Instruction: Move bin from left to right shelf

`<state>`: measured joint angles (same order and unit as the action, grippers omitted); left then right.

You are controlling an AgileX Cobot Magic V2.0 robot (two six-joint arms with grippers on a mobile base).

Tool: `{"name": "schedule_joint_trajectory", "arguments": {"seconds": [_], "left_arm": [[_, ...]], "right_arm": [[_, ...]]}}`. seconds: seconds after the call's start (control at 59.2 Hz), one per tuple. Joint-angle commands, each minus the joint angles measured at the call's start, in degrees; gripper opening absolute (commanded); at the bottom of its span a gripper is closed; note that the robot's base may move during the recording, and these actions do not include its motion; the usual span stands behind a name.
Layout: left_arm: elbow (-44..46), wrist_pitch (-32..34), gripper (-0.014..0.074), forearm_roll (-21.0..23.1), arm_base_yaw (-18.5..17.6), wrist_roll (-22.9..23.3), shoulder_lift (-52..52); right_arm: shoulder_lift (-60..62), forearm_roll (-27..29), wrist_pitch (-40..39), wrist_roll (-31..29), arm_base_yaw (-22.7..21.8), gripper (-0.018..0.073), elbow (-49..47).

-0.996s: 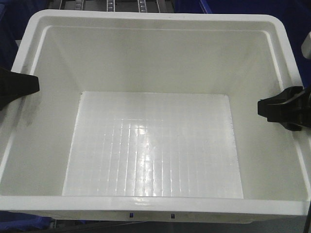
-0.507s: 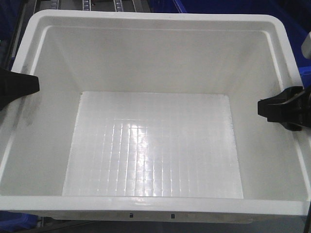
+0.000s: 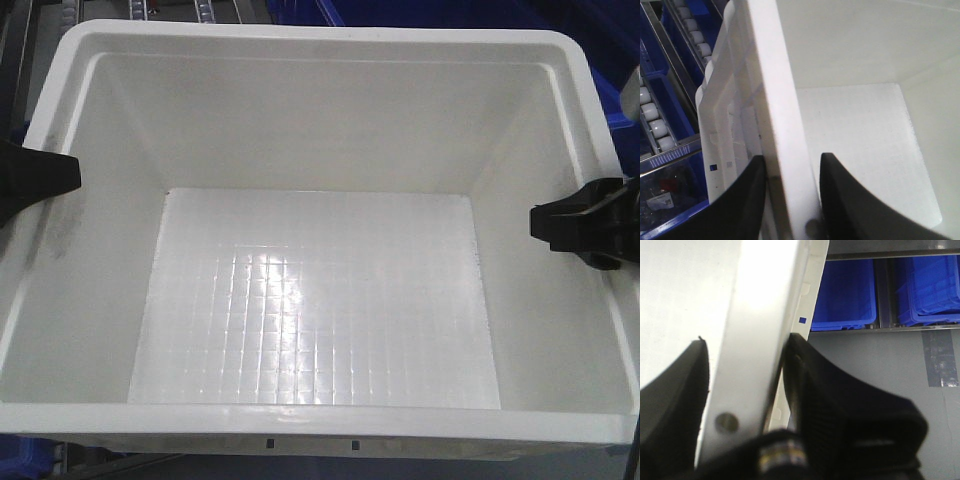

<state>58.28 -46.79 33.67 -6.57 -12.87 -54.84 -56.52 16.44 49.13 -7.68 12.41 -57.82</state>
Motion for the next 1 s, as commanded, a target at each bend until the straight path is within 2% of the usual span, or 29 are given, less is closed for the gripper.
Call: {"name": "schedule_joint_trajectory", "arguments": {"seconds": [0.0,0.979], "left_arm": [[2.3,3.4,-0.0006,9.9,-1.1,-1.4,1.0],[2.3,3.3,-0.0006,9.9,-1.1,-1.5,1.0]], "right_arm": [[0.9,8.3,-6.6,-0.8,0.8,-0.0004,-2.3],[0.9,8.3,-6.4,-0.8,0.8,-0.0004,-2.3]]}}
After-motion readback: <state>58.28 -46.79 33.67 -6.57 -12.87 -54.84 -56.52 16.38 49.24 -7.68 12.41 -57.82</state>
